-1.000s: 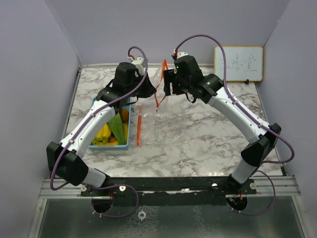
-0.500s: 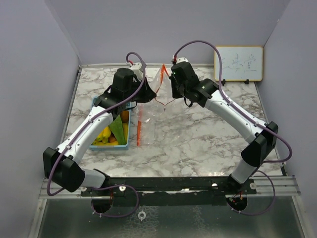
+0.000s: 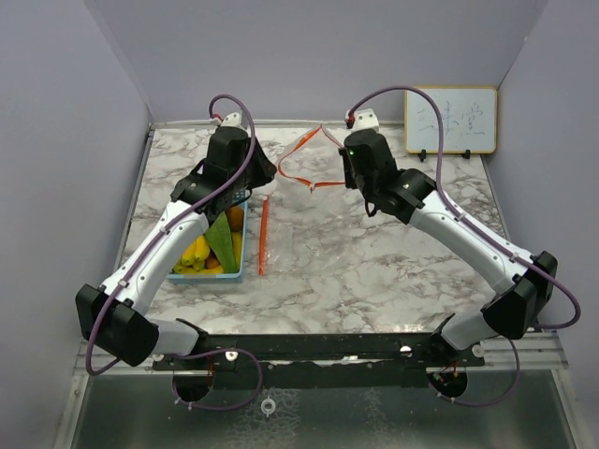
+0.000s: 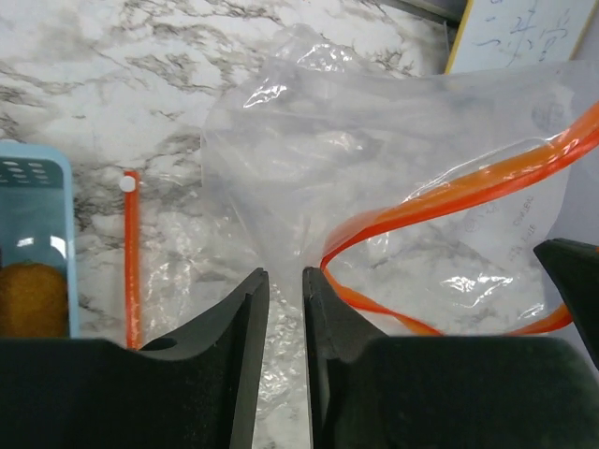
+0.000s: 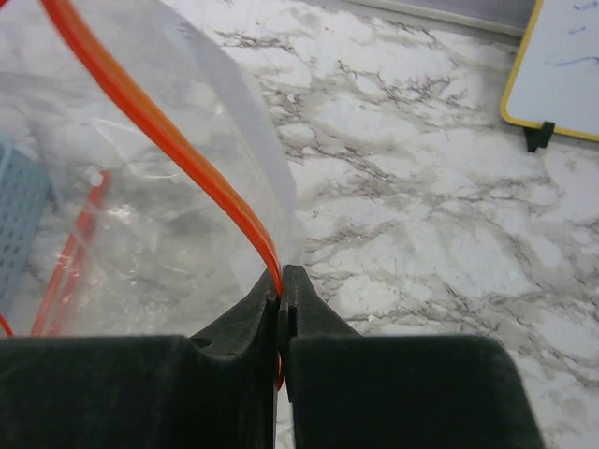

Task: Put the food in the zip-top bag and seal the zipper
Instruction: Open the zipper of the food storage bag.

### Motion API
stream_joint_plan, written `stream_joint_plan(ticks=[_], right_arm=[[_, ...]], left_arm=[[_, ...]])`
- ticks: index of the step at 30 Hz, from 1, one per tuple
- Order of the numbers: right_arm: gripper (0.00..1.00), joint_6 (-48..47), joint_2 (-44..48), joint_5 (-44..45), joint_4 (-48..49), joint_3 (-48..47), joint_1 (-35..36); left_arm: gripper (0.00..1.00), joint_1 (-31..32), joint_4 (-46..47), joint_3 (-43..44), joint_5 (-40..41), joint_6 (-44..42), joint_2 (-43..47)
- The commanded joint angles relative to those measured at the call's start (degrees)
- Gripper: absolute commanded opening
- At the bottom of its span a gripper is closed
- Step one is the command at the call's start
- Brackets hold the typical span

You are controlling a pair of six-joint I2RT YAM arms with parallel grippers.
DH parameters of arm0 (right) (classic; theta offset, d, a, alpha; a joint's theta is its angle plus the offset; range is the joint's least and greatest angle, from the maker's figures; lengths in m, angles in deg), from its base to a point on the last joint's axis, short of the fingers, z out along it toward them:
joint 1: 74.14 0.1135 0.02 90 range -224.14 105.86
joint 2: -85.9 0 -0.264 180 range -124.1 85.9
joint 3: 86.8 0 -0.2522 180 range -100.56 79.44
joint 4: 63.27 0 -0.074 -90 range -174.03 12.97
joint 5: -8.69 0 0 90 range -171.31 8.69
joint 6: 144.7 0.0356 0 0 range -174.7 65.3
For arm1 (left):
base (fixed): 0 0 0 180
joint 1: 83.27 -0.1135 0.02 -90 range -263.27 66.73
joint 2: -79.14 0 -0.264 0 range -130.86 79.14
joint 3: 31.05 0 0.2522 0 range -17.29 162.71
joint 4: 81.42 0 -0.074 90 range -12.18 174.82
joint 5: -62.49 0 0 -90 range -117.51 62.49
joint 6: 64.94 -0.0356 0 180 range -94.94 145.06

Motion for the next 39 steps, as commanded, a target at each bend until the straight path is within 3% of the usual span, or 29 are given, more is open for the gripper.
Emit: stream_joint_plan(ticks=[1, 6, 12, 28, 39], right_arm=[[0.02, -4.3, 3.9, -11.2, 10.7, 2.5, -0.6], [0.02, -3.6, 4.3, -19.0, 12.7, 1.9, -0.6], [0.02, -2.4, 2.8, -17.8, 11.3, 2.1, -0.6], [0.02, -2.8, -0.3, -12.3, 11.2, 0.7, -0.6], [0.02, -2.7, -2.8, -13.9, 12.1, -1.5, -0.5]], left_arm=[[0.29, -0.9, 11.7, -5.2, -9.1, 4.2, 1.8], [0.44, -0.9, 15.3, -5.7, -13.9, 6.1, -0.6], [0.53, -0.9, 19.7, -4.8, -17.2, 8.5, -0.3], [0.52, -0.9, 16.7, -3.1, -20.6, 13.5, 6.7], [0.52, 1.7, 12.9, -0.4, -16.9, 15.7, -0.2]])
